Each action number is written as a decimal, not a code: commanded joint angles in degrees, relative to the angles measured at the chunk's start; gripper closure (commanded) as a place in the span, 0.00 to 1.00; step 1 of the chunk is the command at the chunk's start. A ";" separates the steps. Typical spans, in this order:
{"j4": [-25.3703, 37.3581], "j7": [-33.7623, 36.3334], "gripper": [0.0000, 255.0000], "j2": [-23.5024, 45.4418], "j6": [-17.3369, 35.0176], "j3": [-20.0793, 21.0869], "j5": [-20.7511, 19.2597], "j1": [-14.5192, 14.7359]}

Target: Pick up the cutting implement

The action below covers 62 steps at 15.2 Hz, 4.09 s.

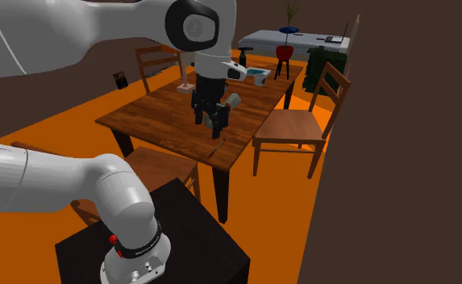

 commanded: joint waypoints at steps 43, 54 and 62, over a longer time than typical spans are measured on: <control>8.68 5.41 0.00 64.11 68.26 12.83 -2.97 15.98; 8.95 5.90 1.00 65.85 69.74 12.47 -3.52 16.36; 8.63 5.07 1.00 62.47 66.69 13.15 -2.45 15.74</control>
